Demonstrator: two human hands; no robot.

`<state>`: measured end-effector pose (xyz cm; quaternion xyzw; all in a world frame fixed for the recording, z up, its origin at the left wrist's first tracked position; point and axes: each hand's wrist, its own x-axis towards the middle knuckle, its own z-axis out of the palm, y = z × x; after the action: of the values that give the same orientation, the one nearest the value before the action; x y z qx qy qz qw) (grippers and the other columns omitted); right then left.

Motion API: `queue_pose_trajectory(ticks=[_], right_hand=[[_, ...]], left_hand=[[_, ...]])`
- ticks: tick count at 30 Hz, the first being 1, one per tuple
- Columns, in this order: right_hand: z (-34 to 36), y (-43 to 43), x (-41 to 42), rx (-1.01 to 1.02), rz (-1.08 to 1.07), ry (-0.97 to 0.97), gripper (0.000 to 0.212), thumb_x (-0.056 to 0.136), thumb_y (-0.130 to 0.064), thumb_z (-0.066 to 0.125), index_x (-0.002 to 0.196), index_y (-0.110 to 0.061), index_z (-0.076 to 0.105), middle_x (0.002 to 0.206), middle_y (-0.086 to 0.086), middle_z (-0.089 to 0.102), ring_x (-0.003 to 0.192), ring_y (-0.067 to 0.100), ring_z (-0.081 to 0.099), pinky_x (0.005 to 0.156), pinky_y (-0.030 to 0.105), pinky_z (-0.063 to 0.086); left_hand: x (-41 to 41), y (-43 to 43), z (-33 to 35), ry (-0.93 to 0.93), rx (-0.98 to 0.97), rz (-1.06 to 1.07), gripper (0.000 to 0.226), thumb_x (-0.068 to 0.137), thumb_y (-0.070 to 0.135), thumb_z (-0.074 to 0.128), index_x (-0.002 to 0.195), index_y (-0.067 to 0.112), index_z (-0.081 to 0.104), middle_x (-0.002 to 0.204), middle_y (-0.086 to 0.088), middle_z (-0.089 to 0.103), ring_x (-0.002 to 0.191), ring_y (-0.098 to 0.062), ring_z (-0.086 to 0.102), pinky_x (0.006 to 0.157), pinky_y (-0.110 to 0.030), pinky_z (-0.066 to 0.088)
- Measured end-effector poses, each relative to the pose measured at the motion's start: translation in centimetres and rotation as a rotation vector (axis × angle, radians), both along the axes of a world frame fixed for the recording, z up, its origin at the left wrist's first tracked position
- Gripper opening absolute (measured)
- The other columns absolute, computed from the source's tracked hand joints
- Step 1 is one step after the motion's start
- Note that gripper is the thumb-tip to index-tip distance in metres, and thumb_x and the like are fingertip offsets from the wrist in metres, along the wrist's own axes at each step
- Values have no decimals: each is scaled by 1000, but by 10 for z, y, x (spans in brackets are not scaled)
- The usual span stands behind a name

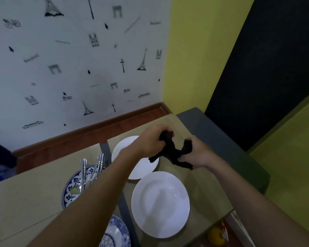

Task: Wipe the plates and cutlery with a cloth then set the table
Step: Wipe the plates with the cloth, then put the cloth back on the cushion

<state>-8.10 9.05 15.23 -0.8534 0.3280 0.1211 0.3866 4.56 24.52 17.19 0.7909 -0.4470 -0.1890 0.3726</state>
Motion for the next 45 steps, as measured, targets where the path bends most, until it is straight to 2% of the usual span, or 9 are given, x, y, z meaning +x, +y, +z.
queue_pose_trajectory(ticks=[3,6,8,13,17,23,29,35,45], right_hand=[[16,-9,10,-2,153,-197,89,75,-25,89,151,-28,43,148,-2,49,130,21,51,100,41,53],[20,-19,21,12,143,-272,34,83,-15,80,114,-24,69,105,0,73,95,20,70,88,49,59],[20,-31,27,-23,128,-278,20,87,-8,72,101,-22,74,91,3,76,84,21,74,84,52,60],[25,-54,36,127,100,-346,20,90,1,64,90,-17,74,95,8,74,83,21,76,78,44,65],[23,-75,34,194,98,-322,16,94,3,59,86,-9,66,103,14,68,93,25,73,79,40,65],[21,-121,20,-13,132,-305,19,91,6,59,89,-13,57,90,9,64,77,22,68,52,21,54],[27,-170,20,-35,118,-371,45,85,6,66,118,-24,63,112,-6,63,96,10,62,67,19,54],[26,-225,17,-144,33,-365,15,86,-7,72,89,-21,69,90,-3,65,70,6,57,51,15,38],[-23,-305,-31,-201,88,-92,23,83,-8,75,80,-26,61,87,-6,62,75,7,57,55,20,37]], left_hand=[[1,-28,10,-92,79,-49,32,84,-1,61,112,14,61,106,-3,67,96,-19,62,85,-37,54],[5,-46,19,-92,139,-40,29,90,9,66,116,16,55,101,-1,64,92,-20,63,81,-34,56],[10,-54,24,-77,161,-31,34,91,12,68,121,16,53,98,0,62,89,-19,63,74,-26,56],[19,-59,19,-81,277,-55,49,85,15,74,127,20,51,98,4,60,85,-14,60,65,-16,48],[18,-68,9,-189,309,-40,17,84,16,69,99,22,64,83,3,65,78,-18,66,61,-22,47],[16,-108,6,-200,165,44,22,92,9,62,113,15,64,100,-1,65,88,-17,64,73,-26,56],[14,-175,2,-231,91,-5,25,90,-3,59,112,8,64,107,-12,70,97,-26,65,78,-32,55],[11,-227,5,-227,71,-35,22,90,5,65,112,9,63,99,-7,70,82,-17,65,65,-23,53],[-29,-303,-39,-47,346,-199,36,88,9,64,123,15,59,113,-5,66,96,-19,63,80,-29,52]])
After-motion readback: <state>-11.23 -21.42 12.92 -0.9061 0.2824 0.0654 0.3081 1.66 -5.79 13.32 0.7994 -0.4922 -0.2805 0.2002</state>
